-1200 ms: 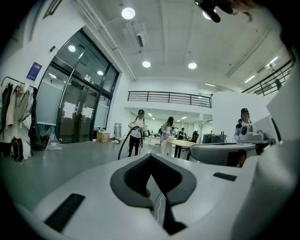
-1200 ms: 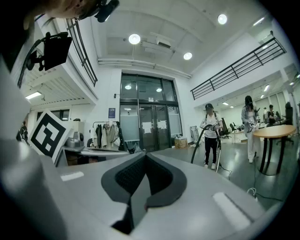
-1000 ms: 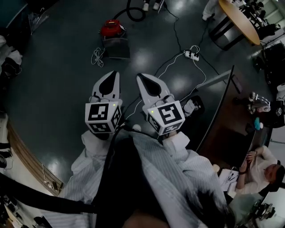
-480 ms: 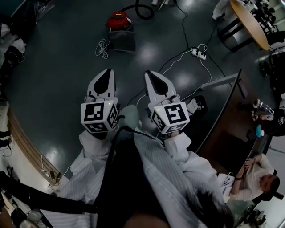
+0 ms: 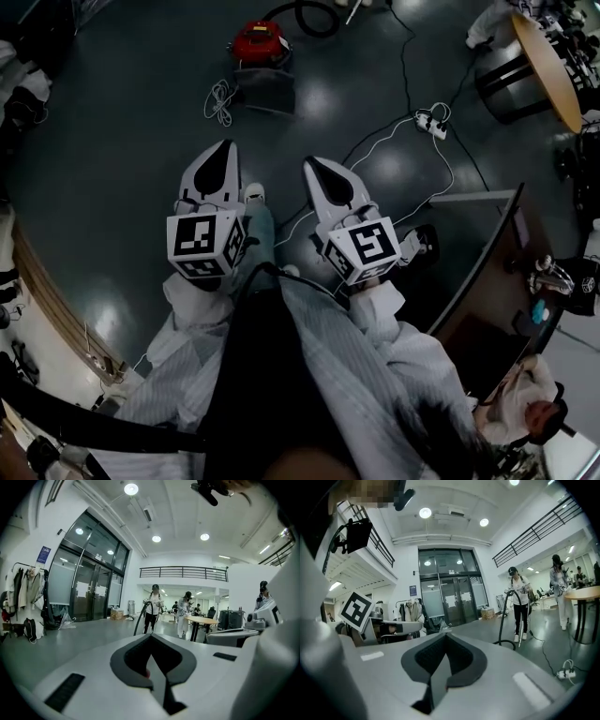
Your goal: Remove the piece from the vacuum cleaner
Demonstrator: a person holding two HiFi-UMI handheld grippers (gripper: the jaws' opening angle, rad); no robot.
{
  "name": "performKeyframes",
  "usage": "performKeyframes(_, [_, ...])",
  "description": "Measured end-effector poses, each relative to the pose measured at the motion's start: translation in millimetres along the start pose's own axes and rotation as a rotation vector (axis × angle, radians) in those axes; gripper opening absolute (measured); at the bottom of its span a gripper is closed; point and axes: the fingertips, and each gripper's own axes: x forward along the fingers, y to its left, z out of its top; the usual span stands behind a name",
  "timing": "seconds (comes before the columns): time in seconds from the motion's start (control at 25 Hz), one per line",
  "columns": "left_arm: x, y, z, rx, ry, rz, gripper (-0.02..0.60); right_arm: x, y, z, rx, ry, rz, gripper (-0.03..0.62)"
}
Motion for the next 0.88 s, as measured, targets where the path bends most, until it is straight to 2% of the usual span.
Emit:
performKeyframes(0.2, [94,65,22,0.063,0.041,-0.022,0.003,107,-43,14,-0.001,0.034,0.046,0.002])
performKeyframes(0.32, [147,101,31,0.083,0.078,-0.048,0.003,166,-71,23,0.005,0.046,0.024,0.002])
performKeyframes(0.52, [233,136,37,0.092,0.120,-0.090,0.003,249,-120,33,0.025,0.066,-0.013,0.002])
performKeyframes(0.72, [327,156,24,0.099,0.196,-0.131,0.003,325,-185,11,-0.021,0.196,-0.012,0.002])
performKeyframes(0.88, [407,182,3,0.076,0.267,-0.140,0.003,388,-236,-17,-0.028,0.294,0.030,0.003])
